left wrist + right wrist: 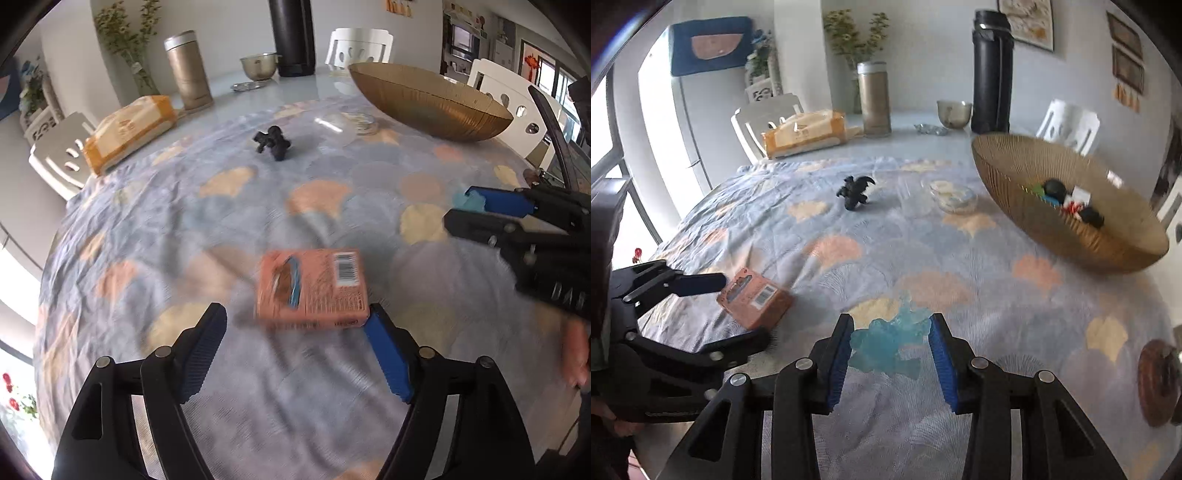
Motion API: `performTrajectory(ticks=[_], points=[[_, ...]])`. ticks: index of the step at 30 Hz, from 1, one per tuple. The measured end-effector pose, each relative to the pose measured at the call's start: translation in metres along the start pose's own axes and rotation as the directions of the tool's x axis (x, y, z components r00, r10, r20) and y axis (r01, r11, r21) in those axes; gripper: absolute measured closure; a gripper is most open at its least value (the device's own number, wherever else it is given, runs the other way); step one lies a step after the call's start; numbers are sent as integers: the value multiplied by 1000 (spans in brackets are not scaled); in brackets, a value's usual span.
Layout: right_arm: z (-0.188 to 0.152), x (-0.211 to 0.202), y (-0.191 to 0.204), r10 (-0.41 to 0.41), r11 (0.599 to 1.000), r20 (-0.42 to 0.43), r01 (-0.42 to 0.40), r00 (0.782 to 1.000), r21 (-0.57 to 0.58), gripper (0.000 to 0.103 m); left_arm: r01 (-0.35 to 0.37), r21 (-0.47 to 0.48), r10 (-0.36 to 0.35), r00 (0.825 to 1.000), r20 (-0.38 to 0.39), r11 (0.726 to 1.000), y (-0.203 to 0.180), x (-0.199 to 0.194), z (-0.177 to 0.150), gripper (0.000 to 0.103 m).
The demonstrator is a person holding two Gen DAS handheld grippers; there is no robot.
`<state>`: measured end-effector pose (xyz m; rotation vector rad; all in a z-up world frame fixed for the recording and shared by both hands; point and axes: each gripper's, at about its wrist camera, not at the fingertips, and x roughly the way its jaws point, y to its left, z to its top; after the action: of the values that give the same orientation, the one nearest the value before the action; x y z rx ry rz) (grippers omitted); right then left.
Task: Organize rigid objects
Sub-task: 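Lift the orange box with the left tool while the right tool grasps the cyan translucent toy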
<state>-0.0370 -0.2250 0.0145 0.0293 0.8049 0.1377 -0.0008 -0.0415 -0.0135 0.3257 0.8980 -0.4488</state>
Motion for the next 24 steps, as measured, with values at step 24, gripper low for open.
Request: performTrajectory(ticks=[24], points=[[0, 1, 0, 41, 999, -5, -41, 999, 5, 63, 21, -191, -14, 999, 36, 981, 5, 12, 23, 63]])
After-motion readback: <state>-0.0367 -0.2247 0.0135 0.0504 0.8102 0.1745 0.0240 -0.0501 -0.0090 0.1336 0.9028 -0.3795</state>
